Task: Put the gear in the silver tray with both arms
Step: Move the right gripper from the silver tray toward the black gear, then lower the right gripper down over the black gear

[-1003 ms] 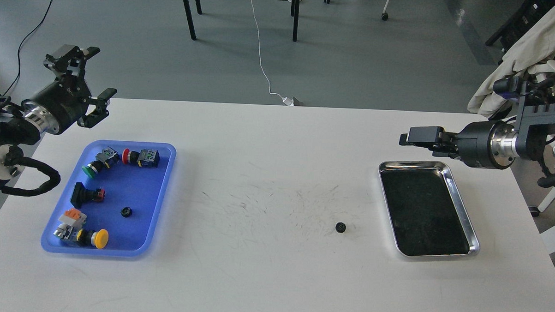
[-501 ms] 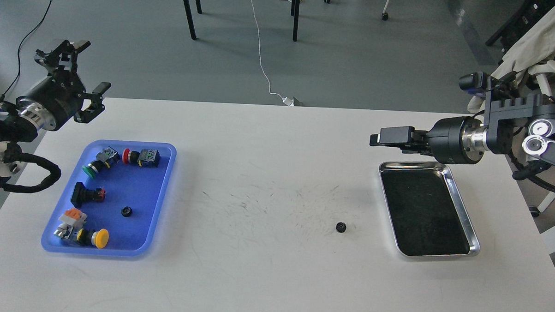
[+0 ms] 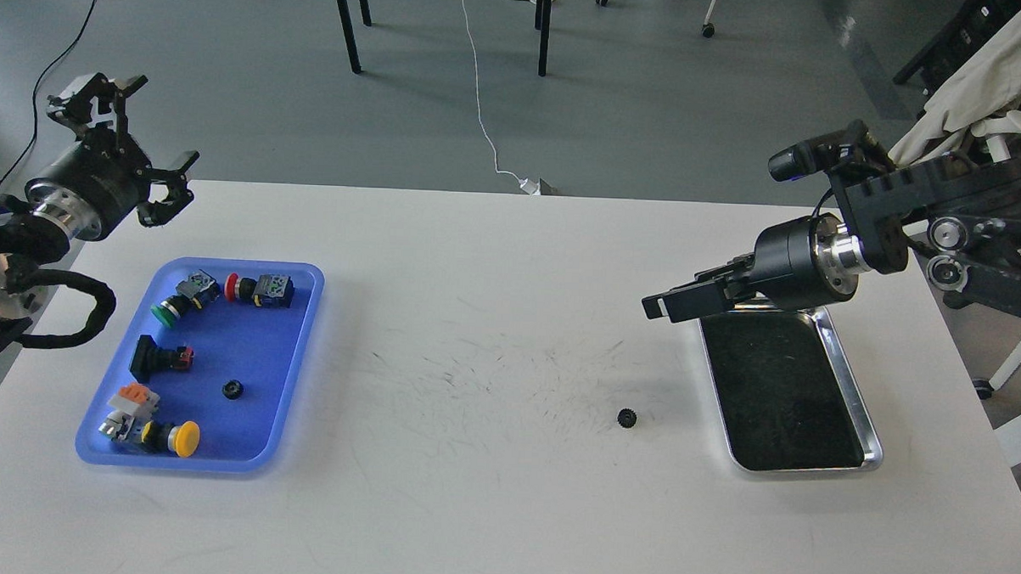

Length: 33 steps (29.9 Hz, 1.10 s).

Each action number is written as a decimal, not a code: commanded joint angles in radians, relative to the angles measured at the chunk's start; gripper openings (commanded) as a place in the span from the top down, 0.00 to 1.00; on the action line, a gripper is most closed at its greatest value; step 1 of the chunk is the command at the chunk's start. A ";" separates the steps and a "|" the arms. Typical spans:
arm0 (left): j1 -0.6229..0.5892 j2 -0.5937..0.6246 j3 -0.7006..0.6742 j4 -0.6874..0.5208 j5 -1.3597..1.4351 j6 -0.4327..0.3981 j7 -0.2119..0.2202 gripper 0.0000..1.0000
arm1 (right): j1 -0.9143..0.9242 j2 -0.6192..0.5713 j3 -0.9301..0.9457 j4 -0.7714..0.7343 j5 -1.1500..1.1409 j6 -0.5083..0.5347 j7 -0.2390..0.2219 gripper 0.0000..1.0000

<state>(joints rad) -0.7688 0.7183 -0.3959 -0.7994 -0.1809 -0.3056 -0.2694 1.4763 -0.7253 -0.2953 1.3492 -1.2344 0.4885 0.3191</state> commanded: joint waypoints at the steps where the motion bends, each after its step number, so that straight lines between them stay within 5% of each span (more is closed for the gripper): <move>1: 0.000 0.001 0.002 0.000 0.000 0.000 -0.001 0.02 | -0.004 -0.003 0.007 0.004 0.001 0.000 0.005 0.02; 11: 0.000 0.000 0.003 0.005 0.000 0.002 -0.007 0.01 | -0.002 0.010 -0.002 0.025 -0.059 0.000 0.021 0.01; 22: 0.000 0.000 0.000 0.005 0.000 0.010 -0.008 0.02 | 0.004 0.165 -0.019 0.021 -0.270 0.000 0.037 0.02; 26: 0.000 0.004 0.000 0.005 0.000 0.008 -0.008 0.01 | 0.007 0.220 -0.106 0.015 -0.304 0.000 0.087 0.02; 33: 0.002 0.004 -0.001 0.006 0.000 0.010 -0.011 0.01 | -0.005 0.274 -0.202 -0.030 -0.372 0.000 0.110 0.05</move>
<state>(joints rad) -0.7690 0.7236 -0.3960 -0.7934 -0.1811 -0.2967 -0.2792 1.4721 -0.4679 -0.4665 1.3429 -1.5771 0.4887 0.4211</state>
